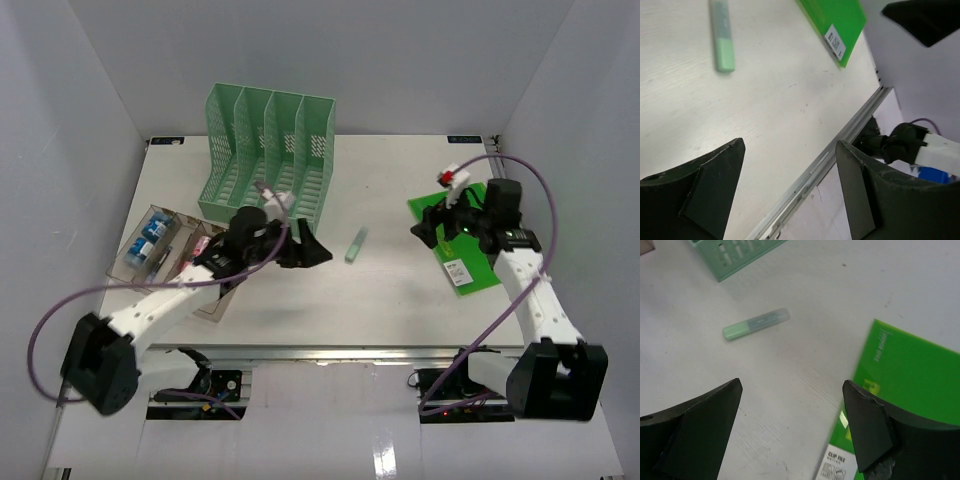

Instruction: Organize the desk

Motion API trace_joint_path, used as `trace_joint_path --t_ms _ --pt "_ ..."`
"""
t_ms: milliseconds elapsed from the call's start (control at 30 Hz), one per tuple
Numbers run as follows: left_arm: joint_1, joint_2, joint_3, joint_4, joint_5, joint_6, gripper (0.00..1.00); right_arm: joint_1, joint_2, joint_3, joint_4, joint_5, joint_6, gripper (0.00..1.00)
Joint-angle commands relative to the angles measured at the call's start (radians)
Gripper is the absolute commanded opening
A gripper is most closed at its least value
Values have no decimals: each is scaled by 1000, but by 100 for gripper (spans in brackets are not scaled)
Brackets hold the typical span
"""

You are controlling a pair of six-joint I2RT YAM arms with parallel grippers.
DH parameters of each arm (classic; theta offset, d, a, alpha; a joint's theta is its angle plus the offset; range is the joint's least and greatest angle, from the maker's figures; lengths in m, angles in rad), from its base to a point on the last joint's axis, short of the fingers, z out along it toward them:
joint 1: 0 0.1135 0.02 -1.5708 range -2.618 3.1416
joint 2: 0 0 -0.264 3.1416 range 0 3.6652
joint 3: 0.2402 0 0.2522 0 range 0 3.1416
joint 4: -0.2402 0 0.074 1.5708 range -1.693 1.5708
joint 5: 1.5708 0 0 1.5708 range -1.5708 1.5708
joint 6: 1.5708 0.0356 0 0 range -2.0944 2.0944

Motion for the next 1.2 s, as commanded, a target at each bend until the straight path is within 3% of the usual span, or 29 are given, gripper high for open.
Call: trace_joint_path --t_ms 0,100,167,400,500,767,867,1000,1167 --pt "-143 283 245 -41 -222 133 87 -177 -146 -114 148 -186 180 93" --pt "-188 520 439 -108 -339 208 96 -232 -206 -159 169 -211 188 98" --pt "-215 647 549 -159 -403 261 98 -243 -229 -187 194 -224 197 95" --pt "-243 954 885 -327 -588 397 97 -256 -232 -192 202 -255 206 95" --pt "-243 1027 956 -372 -586 410 88 -256 -234 -190 201 -262 207 94" --pt "-251 1069 969 -414 -541 405 66 -256 -229 -191 202 -258 204 94" --pt "-260 1068 963 -430 -550 409 53 -257 -223 -192 201 -255 202 94" --pt "-266 1032 933 -442 -564 413 28 -257 -220 -195 203 -251 199 94" --pt "-266 931 824 -440 -572 418 14 -257 -222 -196 203 -250 196 95"
